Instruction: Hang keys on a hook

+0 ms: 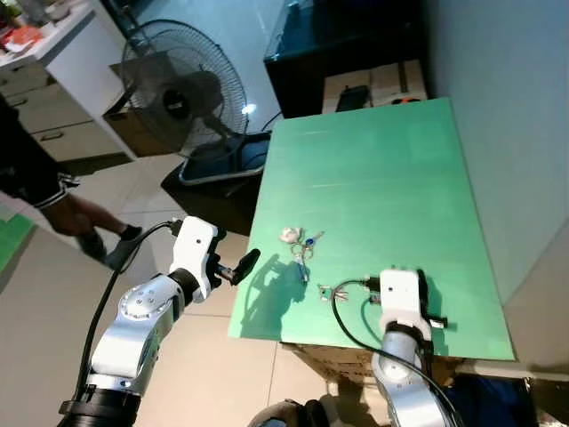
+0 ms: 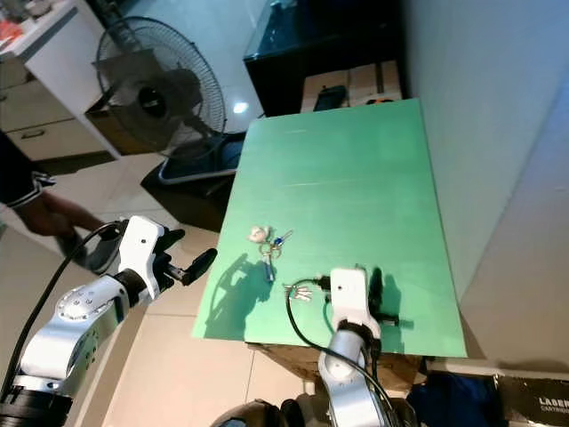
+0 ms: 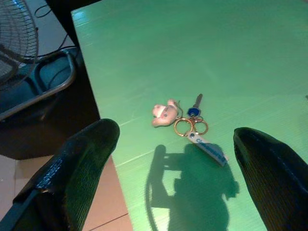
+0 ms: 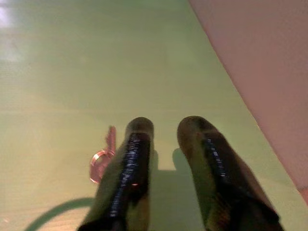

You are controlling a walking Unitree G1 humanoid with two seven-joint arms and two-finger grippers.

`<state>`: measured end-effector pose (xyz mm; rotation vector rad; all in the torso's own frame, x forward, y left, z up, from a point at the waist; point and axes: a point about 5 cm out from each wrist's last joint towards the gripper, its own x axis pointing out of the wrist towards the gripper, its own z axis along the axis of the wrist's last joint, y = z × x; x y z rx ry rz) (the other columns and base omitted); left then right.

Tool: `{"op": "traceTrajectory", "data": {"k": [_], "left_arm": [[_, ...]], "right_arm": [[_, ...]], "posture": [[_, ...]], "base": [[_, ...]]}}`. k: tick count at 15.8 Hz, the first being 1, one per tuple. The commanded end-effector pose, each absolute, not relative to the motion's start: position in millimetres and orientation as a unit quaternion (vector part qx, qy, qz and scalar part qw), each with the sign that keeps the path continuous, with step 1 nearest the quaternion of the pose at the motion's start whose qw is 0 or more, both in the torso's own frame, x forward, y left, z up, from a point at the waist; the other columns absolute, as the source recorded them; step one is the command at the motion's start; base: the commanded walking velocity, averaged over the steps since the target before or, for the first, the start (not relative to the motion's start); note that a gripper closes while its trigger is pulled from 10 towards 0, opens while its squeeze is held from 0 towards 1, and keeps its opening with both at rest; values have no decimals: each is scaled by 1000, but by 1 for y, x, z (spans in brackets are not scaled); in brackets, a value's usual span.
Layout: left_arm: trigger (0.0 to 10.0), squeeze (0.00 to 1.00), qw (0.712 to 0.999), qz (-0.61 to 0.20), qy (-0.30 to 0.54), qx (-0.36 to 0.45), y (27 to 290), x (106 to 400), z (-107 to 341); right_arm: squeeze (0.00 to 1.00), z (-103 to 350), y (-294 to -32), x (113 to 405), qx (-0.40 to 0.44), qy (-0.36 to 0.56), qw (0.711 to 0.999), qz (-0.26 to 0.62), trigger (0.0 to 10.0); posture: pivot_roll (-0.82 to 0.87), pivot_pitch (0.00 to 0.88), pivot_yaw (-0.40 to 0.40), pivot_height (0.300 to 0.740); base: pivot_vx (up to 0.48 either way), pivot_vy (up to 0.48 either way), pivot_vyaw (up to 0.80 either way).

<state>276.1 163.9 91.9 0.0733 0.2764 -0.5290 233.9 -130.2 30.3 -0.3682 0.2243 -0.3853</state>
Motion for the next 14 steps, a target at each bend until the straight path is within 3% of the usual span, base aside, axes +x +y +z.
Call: {"op": "traceTrajectory", "data": {"k": [1, 2, 3, 8, 14], "left_arm": [[10000, 0, 957, -246, 148, 47, 175, 273, 89], [10000, 0, 957, -247, 148, 48, 175, 273, 89], [10000, 0, 956, -248, 148, 49, 175, 272, 90], [10000, 0, 953, -251, 157, 68, 189, 261, 95], [10000, 0, 950, -250, 167, 87, 202, 252, 102]], "right_arm": [[1000, 37, -110, 235, -162, 106, 966, -172, 10000], [325, 36, -110, 236, -156, 109, 968, -163, 10000], [0, 36, -110, 238, -153, 107, 970, -155, 10000], [0, 37, -112, 258, -165, 95, 971, -145, 10000], [0, 20, -103, 249, -152, 113, 966, -175, 10000]], "posture": [[-86, 103, 342, 740], [-82, 106, 346, 740], [-80, 111, 350, 740], [-21, 142, 380, 740], [16, 157, 400, 740]], "base": [[0, 0, 0], [0, 0, 0], [0, 0, 0], [0, 0, 0], [0, 0, 0]]}}
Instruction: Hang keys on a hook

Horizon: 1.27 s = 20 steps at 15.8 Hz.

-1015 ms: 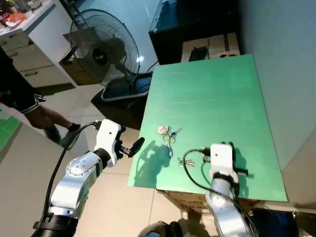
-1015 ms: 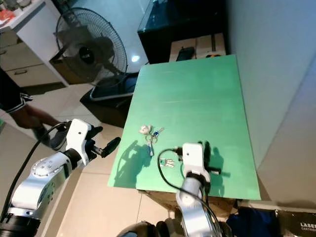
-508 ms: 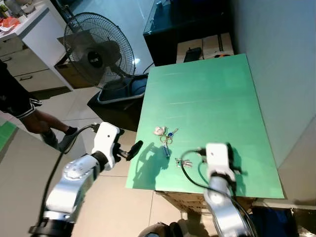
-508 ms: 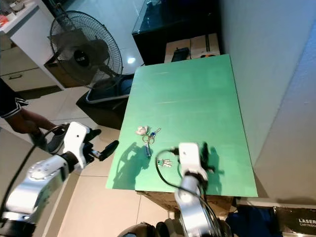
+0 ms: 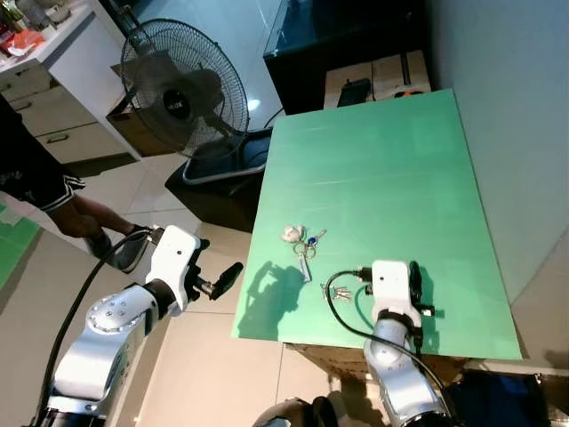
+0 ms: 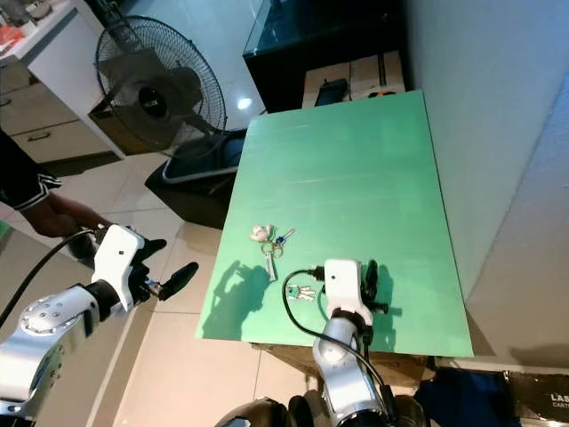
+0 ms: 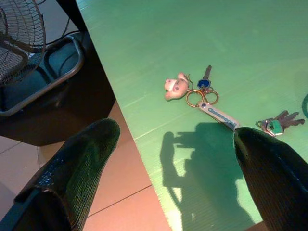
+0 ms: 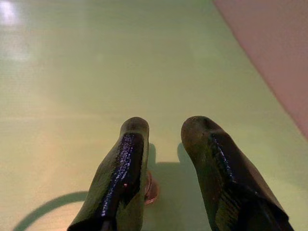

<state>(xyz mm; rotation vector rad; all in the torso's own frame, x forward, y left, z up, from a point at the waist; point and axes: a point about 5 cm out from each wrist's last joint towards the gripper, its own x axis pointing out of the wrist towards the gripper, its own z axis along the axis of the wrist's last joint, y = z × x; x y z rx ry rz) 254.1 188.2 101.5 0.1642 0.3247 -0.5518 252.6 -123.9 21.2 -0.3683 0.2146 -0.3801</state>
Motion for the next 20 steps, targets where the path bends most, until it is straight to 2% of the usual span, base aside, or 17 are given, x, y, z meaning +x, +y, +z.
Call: {"op": "traceTrajectory", "data": {"k": [1, 7, 8, 9, 20], "left_arm": [[10000, 0, 949, -252, 168, 89, 203, 251, 104], [10000, 0, 942, -258, 184, 109, 214, 246, 114], [10000, 0, 941, -259, 186, 113, 216, 246, 116], [10000, 0, 940, -260, 187, 116, 217, 246, 117], [10000, 0, 930, -281, 196, 135, 222, 249, 126]], "right_arm": [[0, 18, -98, 247, -149, 116, 967, -170, 10000], [0, 12, -85, 249, -159, 113, 971, -139, 10000], [0, 11, -86, 249, -158, 113, 971, -141, 8157], [0, 11, -86, 250, -152, 115, 971, -146, 0], [0, 5, -67, 237, -123, 127, 971, -159, 0]], "posture": [[20, 164, 400, 740], [75, 215, 400, 740], [79, 217, 400, 740], [82, 219, 400, 740], [89, 240, 400, 740]], "base": [[0, 0, 0], [0, 0, 0], [0, 0, 0], [0, 0, 0], [0, 0, 0]]}}
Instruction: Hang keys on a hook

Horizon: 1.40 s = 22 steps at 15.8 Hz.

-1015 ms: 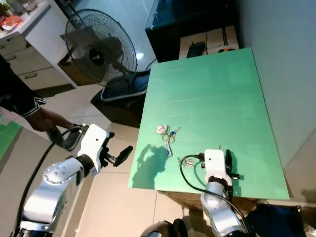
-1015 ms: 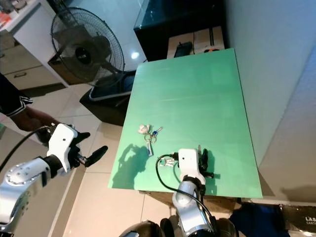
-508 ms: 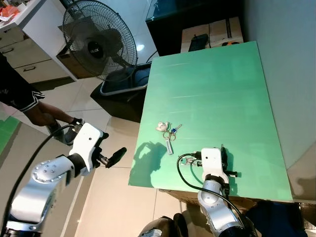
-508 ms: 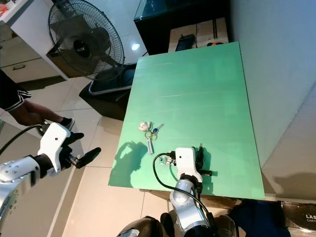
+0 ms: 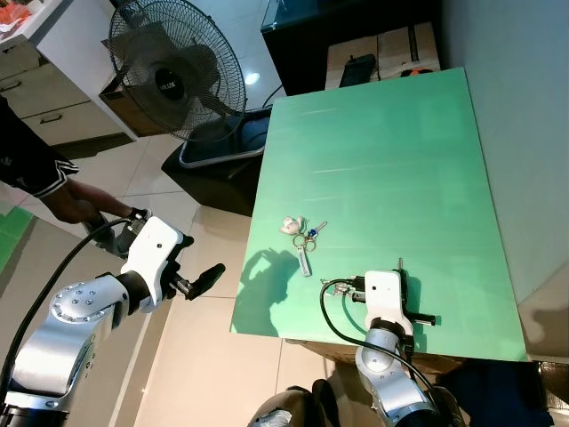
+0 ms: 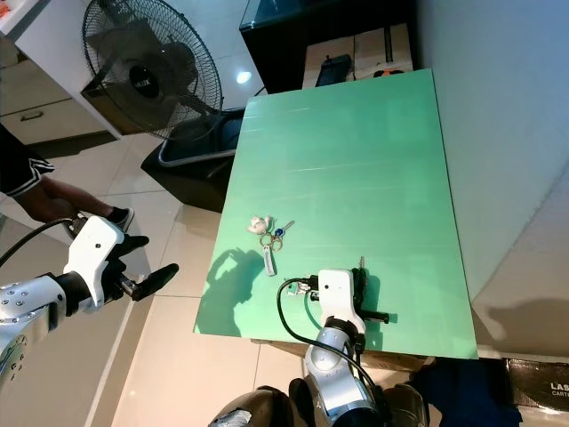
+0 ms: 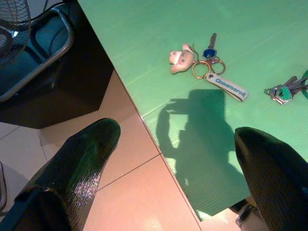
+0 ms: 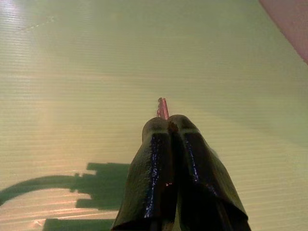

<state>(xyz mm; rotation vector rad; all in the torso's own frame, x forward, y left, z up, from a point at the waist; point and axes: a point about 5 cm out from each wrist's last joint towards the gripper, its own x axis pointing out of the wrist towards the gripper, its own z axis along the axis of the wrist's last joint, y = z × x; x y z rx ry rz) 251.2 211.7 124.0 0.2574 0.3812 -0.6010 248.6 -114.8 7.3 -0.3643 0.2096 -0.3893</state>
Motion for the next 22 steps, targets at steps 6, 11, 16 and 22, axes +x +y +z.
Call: {"op": "traceTrajectory", "data": {"k": [6, 11, 16, 22], "left_arm": [[10000, 0, 928, -287, 200, 133, 218, 251, 121], [10000, 0, 927, -290, 199, 130, 213, 250, 119], [10000, 0, 929, -281, 205, 125, 215, 247, 118], [10000, 0, 929, -278, 206, 128, 218, 246, 121]], "right_arm": [[0, 50, -70, 254, -176, 23, 968, -176, 10000], [1000, 34, -77, 240, -155, 64, 966, -198, 10000], [1000, 29, -80, 236, -150, 85, 962, -211, 10000], [1000, 22, -83, 234, -144, 102, 963, -202, 10000]], "posture": [[44, 227, 400, 740], [50, 237, 400, 740], [67, 248, 400, 740], [81, 265, 400, 740]], "base": [[0, 0, 0], [0, 0, 0], [0, 0, 0], [0, 0, 0]]}}
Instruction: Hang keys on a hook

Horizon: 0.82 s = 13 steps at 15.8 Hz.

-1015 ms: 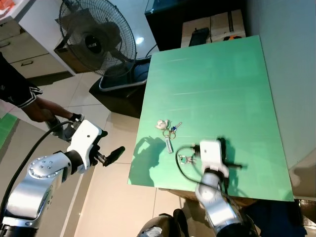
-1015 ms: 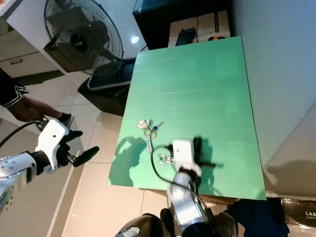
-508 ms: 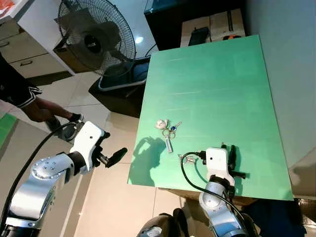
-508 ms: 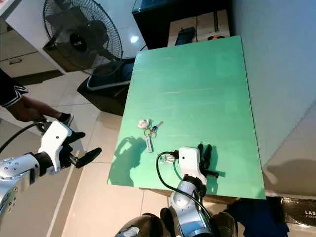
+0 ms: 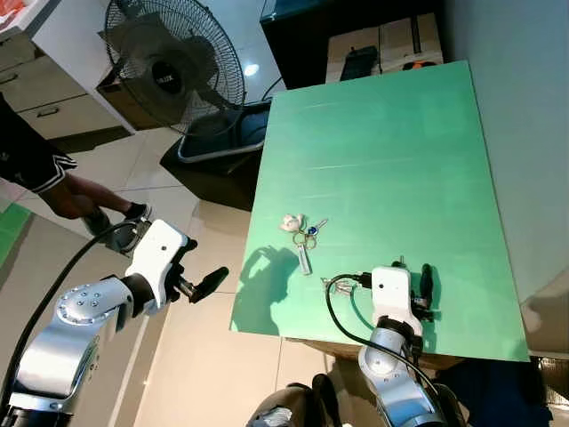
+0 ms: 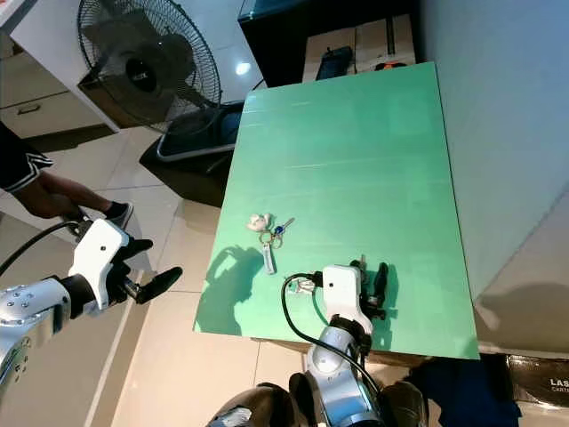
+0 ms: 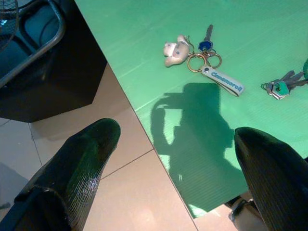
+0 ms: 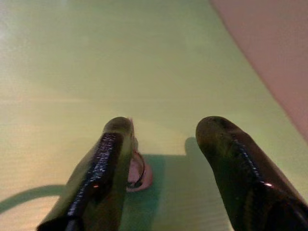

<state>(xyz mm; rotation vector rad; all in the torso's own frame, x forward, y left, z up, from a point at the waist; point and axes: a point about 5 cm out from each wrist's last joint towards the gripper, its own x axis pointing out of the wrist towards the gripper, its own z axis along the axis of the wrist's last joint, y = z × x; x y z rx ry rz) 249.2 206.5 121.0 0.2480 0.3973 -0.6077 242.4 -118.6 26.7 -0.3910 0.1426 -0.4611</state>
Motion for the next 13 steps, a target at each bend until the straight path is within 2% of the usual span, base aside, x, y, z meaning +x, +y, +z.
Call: {"op": "traceTrajectory", "data": {"k": [1, 8, 9, 10, 13], "left_arm": [[10000, 0, 929, -278, 207, 128, 218, 246, 121], [10000, 0, 929, -275, 210, 131, 220, 242, 123], [10000, 0, 929, -275, 210, 131, 220, 242, 123], [10000, 0, 929, -274, 209, 131, 219, 242, 123], [10000, 0, 930, -274, 209, 131, 219, 242, 123]], "right_arm": [[0, 22, -83, 236, -142, 103, 964, -201, 10000], [0, 12, -92, 235, -132, 130, 959, -214, 10000], [0, 11, -92, 234, -129, 134, 959, -216, 9373], [0, 10, -89, 232, -126, 132, 960, -211, 0], [0, 14, -85, 232, -139, 113, 964, -198, 0]], "posture": [[81, 267, 400, 740], [101, 286, 400, 740], [102, 286, 400, 740], [98, 286, 400, 740], [97, 287, 400, 740]], "base": [[0, 0, 0], [0, 0, 0], [0, 0, 0], [0, 0, 0], [0, 0, 0]]}}
